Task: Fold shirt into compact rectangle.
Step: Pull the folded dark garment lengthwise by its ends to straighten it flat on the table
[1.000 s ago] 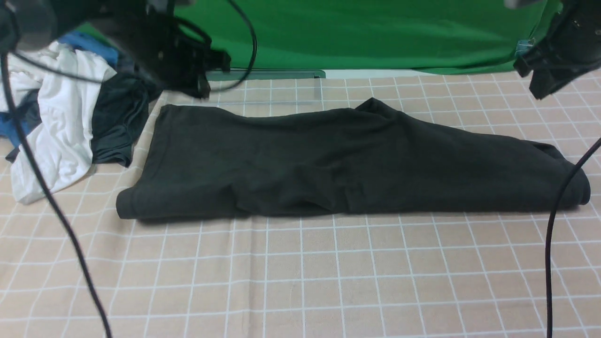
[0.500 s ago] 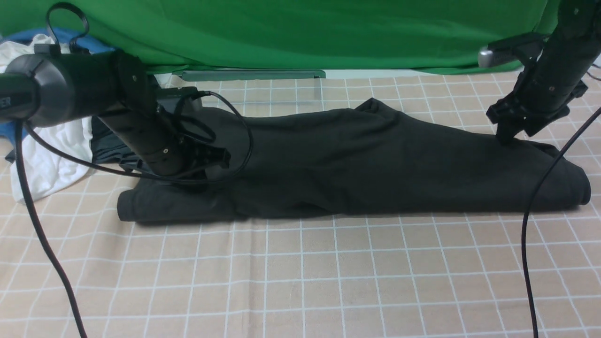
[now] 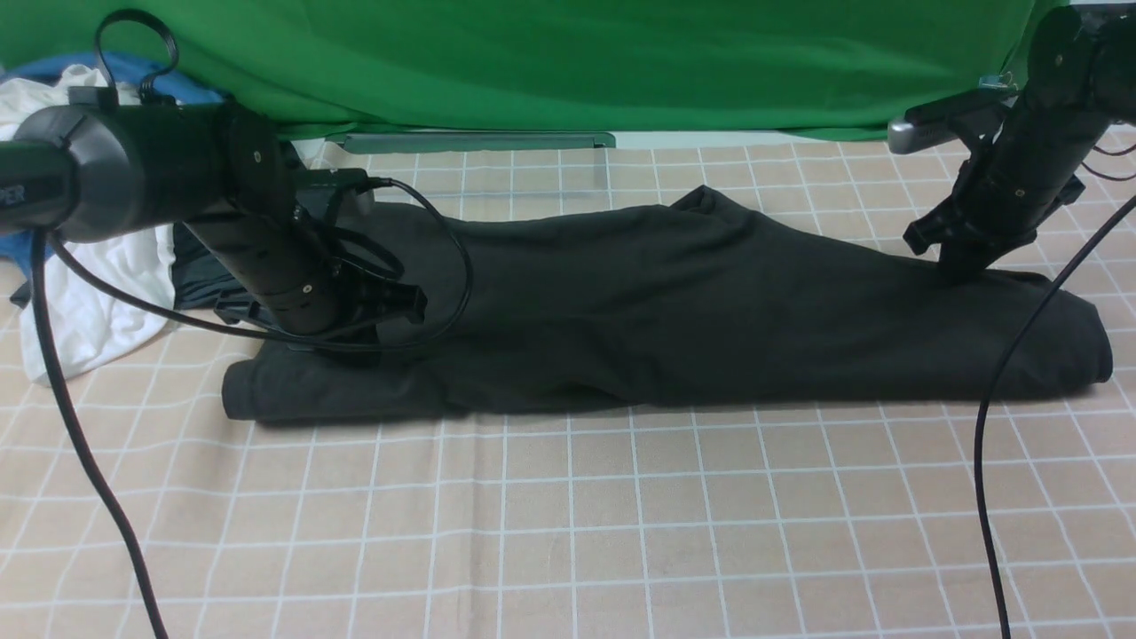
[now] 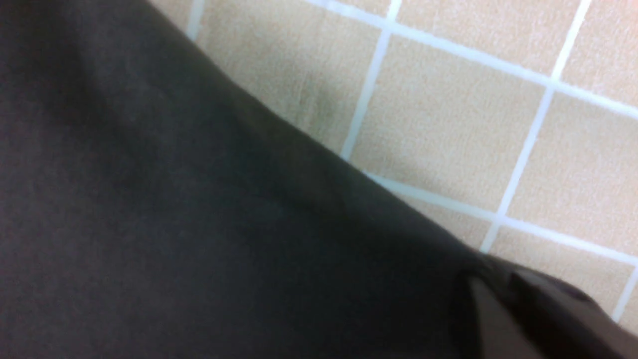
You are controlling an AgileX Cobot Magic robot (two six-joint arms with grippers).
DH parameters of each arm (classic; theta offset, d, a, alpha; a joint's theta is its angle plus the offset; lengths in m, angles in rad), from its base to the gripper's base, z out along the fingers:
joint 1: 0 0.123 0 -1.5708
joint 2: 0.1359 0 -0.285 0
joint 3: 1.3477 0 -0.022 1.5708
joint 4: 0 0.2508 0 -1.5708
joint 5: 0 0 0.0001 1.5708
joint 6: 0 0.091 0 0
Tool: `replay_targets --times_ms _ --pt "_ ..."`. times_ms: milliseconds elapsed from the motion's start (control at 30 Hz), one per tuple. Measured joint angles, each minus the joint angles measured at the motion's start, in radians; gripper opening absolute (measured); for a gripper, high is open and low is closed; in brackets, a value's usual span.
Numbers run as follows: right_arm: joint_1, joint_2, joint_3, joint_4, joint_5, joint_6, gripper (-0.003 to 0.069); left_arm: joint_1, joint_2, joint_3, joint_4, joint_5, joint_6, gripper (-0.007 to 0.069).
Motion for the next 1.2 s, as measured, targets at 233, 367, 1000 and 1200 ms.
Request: replay_targets --times_ms 233,367,1000,1200 --pt "-0.002 -0.014 -0.059 -0.005 0.041 -0.001 0.0048 0.000 0.000 0.000 0.000 0.000 0.000 0.0019" --pt "-0.003 -0.045 -0.084 -0.015 0.041 -0.001 0.0048 0.000 0.000 0.000 0.000 -0.001 0.000 0.0019" --pt "-0.050 0.015 -0.166 -0.126 0.088 0.140 0.0533 0.000 -0.030 0.000 -0.004 -0.008 0.000 0.0019" --pt "-0.092 -0.045 -0.175 -0.116 0.196 0.221 0.0538 0.000 -0.132 0.000 -0.010 -0.004 0.000 0.0019"
